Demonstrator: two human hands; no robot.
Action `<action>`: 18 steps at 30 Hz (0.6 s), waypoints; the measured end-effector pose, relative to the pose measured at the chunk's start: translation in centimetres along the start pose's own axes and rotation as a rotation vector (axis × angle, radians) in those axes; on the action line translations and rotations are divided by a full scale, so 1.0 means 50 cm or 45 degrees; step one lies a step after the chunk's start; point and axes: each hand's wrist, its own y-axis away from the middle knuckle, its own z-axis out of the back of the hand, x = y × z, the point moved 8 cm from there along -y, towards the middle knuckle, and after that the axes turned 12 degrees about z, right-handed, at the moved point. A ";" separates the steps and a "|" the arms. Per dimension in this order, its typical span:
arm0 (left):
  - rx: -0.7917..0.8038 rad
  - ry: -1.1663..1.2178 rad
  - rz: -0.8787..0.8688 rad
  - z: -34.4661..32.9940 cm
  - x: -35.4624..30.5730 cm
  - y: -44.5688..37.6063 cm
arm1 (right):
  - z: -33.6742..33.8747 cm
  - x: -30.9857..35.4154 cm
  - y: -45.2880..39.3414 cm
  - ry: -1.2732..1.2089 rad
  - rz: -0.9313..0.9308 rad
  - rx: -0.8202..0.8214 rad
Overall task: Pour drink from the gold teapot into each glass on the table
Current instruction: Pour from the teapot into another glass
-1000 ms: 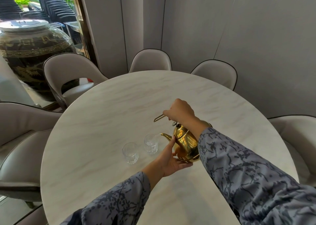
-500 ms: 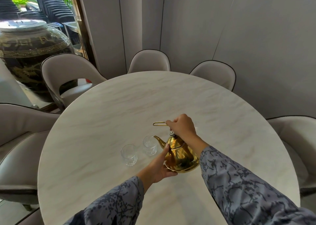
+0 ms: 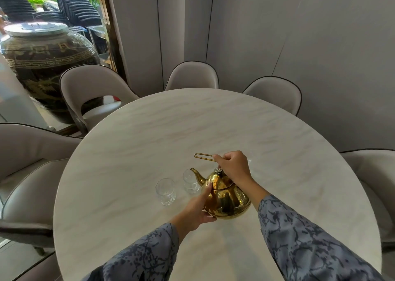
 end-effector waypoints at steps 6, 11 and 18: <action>-0.001 0.157 -0.027 0.018 0.012 0.023 | -0.030 0.047 -0.005 0.025 0.131 0.085; 0.095 0.273 -0.024 0.032 0.029 0.043 | -0.073 0.089 -0.001 0.051 0.181 0.202; 0.167 0.483 0.030 0.040 0.056 0.049 | -0.128 0.139 0.001 0.222 0.207 0.351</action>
